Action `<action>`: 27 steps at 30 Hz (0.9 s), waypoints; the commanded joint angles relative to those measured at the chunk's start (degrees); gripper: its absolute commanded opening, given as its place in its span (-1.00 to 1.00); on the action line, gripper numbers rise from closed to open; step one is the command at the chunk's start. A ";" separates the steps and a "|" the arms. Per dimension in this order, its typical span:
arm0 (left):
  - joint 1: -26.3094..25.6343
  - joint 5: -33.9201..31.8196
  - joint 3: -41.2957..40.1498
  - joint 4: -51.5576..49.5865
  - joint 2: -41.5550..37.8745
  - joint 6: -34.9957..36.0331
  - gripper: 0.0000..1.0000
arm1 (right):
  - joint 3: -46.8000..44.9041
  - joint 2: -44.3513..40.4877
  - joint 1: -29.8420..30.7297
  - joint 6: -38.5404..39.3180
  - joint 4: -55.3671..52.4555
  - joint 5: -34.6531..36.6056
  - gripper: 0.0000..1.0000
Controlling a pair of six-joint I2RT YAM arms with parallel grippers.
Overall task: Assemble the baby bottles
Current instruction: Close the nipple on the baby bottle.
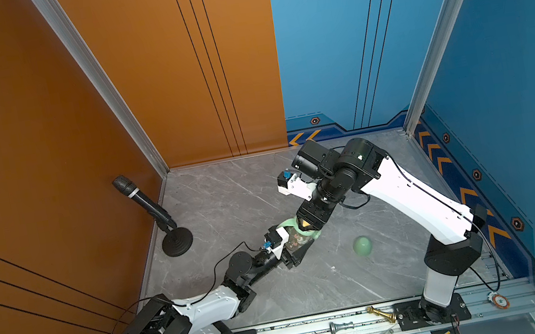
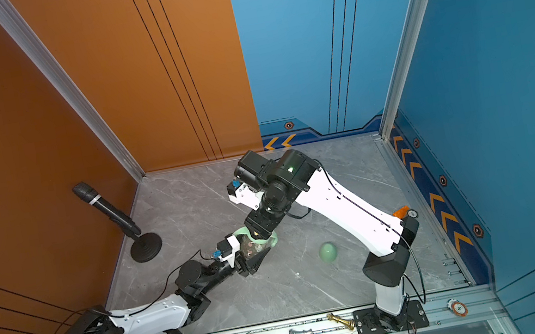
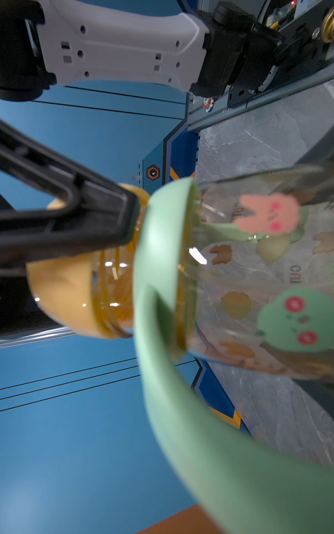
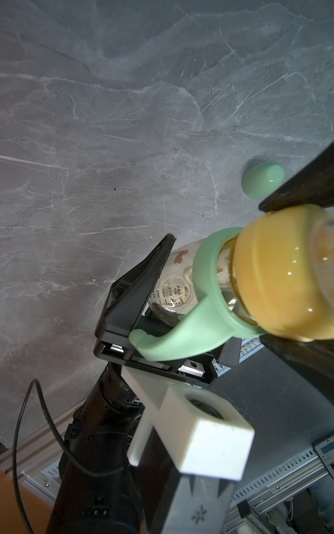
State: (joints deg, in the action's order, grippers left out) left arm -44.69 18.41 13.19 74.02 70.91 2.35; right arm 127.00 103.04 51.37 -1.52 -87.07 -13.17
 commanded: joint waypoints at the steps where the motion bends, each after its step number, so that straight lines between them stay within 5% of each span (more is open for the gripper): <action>1: -1.63 4.60 3.55 6.66 -1.39 0.07 -0.65 | -1.20 2.51 0.76 1.58 1.63 -5.26 0.25; 19: -1.62 3.06 2.58 6.67 -4.47 -2.35 -0.67 | 2.33 5.06 2.47 3.11 1.37 -6.55 0.34; 27: -1.72 2.68 2.20 6.67 -3.73 -2.53 -0.68 | 8.99 6.07 1.35 0.60 2.27 -4.06 0.70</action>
State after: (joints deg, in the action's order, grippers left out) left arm -45.71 21.02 13.52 74.72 68.25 -0.03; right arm 133.84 107.94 52.90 0.25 -86.83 -17.76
